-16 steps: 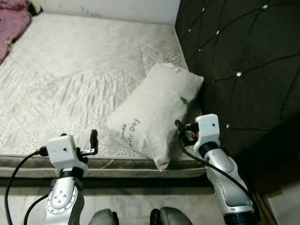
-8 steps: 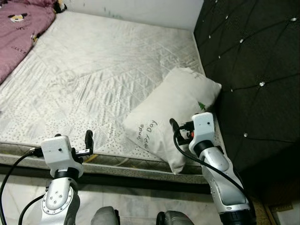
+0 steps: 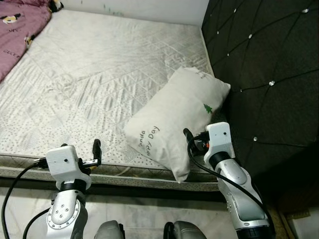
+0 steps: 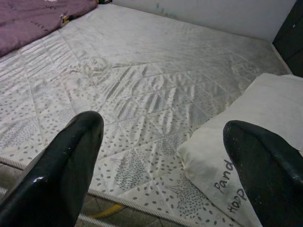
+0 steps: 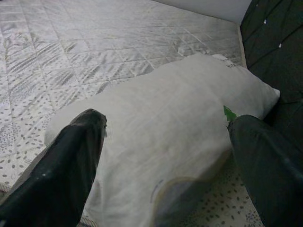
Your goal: Clean up the room
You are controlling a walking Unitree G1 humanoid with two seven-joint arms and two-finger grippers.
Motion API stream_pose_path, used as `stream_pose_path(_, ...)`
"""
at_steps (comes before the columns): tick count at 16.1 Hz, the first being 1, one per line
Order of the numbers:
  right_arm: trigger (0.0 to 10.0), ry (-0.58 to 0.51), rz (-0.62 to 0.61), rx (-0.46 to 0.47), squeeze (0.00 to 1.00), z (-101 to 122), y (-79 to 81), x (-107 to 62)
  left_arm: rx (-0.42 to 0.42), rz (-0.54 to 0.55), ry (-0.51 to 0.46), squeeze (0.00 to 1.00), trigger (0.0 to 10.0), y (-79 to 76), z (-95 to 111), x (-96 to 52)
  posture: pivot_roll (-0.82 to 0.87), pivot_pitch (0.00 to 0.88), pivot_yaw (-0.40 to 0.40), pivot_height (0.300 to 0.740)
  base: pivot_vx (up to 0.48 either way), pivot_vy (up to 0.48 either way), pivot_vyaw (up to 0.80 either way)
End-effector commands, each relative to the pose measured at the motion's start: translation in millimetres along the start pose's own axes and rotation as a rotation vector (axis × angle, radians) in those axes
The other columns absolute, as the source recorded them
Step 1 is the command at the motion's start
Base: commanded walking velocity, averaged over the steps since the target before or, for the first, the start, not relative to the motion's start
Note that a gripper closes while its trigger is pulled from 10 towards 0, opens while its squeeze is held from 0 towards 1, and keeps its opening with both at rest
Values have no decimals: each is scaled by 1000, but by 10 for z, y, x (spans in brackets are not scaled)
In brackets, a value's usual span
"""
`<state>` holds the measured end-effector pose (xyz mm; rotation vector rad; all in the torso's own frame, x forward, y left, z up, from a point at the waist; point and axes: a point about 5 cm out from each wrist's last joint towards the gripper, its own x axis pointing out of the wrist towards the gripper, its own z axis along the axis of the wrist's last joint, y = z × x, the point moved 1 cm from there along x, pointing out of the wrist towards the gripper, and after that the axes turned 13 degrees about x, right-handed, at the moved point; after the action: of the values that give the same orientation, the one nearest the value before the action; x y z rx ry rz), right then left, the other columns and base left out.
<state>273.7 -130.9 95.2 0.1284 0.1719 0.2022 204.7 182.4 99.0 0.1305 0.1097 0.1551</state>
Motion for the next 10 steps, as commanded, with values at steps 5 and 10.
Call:
stream_pose_path(5,10000,-16,12,6,0,51,3,-59,-8,6,9,0,10000,3,20,-40,16,115,-76,740,0,0,0)
stream_pose_path(10,10000,-20,17,12,0,59,12,-60,-7,1,13,0,10000,1,21,-35,14,117,-74,740,0,0,0)
